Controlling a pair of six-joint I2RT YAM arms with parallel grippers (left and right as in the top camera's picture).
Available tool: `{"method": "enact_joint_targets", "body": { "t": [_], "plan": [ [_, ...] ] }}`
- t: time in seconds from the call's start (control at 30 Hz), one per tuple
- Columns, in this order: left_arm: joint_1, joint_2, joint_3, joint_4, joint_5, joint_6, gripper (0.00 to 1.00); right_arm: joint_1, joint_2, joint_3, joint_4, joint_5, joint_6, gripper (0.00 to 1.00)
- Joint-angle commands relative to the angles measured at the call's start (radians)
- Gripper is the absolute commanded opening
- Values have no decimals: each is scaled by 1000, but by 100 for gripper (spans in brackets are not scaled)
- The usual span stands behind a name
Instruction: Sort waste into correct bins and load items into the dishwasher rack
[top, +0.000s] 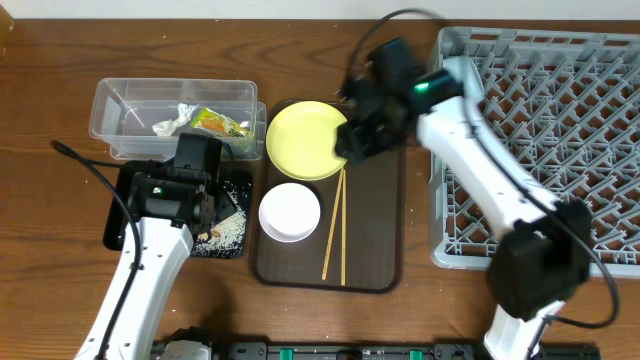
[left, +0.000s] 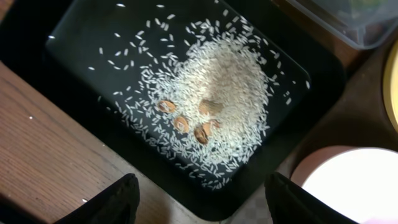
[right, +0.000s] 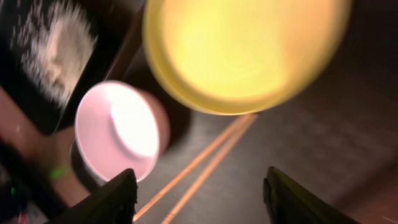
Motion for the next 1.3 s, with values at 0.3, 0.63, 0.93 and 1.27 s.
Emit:
{"method": "enact_joint_targets", "body": {
  "t": [0.3, 0.63, 0.93, 1.27],
  "plan": [
    [8, 6, -1, -2, -31, -27, 68, 188, 207, -14, -6, 32, 76, 50],
    [8, 6, -1, -2, -31, -26, 68, 203, 235, -12, -10, 116, 131, 1],
    [8, 6, -1, -2, -31, -26, 68, 47, 3, 19, -9, 310, 127, 1],
    [8, 6, -1, -2, -31, -26, 68, -215, -216, 19, 273, 865, 84, 1]
  ]
}}
